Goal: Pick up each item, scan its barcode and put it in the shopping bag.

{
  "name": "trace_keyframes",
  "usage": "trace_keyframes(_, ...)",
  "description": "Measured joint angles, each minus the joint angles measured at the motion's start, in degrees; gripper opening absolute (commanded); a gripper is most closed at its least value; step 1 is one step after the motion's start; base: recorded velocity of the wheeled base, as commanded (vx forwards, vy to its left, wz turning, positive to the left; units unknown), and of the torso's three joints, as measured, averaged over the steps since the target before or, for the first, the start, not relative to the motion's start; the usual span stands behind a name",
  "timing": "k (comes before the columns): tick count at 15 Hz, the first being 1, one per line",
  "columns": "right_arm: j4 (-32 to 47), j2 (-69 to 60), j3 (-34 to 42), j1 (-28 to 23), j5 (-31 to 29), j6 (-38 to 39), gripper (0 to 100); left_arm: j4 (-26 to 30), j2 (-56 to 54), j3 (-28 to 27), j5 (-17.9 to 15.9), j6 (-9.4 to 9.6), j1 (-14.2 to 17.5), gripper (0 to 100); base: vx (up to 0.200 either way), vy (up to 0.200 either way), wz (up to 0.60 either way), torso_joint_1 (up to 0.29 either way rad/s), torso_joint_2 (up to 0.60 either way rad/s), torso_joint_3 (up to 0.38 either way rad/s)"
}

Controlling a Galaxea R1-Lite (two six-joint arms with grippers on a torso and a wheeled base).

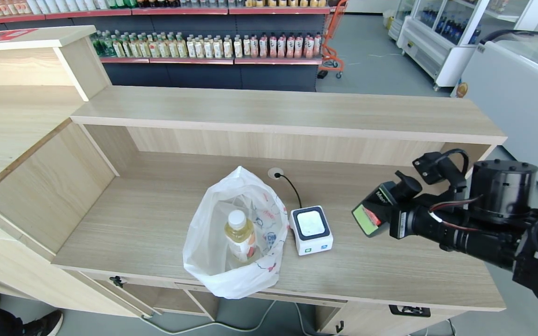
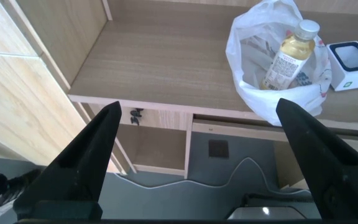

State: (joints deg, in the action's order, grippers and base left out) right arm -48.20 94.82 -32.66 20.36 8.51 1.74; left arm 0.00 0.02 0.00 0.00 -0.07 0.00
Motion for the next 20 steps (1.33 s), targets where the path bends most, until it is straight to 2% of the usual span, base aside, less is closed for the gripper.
trace_keyframes(3,0.04,-3.56,0.79,-0.51,-0.06,-2.23,0,-0.02,0.0,0.0,-0.02,0.07,0.02,100,0.0,0.2,0.0,-0.004,0.0,0.004)
trace_keyframes(6,0.15,-1.46,-4.27,-0.62,0.0,-3.62,0,0.0,0.0,0.0,0.0,0.1,-0.02,100,0.0,0.2,0.0,0.004,0.01,0.001)
trace_keyframes(10,0.15,8.52,-16.04,-0.38,0.07,-6.61,0,0.0,0.0,0.0,0.0,-0.06,-0.05,100,0.0,0.0,0.0,0.0,0.0,0.0)
trace_keyframes(14,-3.45,21.53,-25.66,0.65,0.2,-8.17,0,0.0,0.0,0.0,0.0,-0.06,0.0,100,0.0,0.0,0.0,0.0,0.0,0.0)
trace_keyframes(20,-8.23,34.47,-31.76,4.02,2.99,-8.19,0,0.0,0.0,0.0,0.0,-0.09,0.0,100,0.0,0.0,0.0,0.0,0.0,0.0)
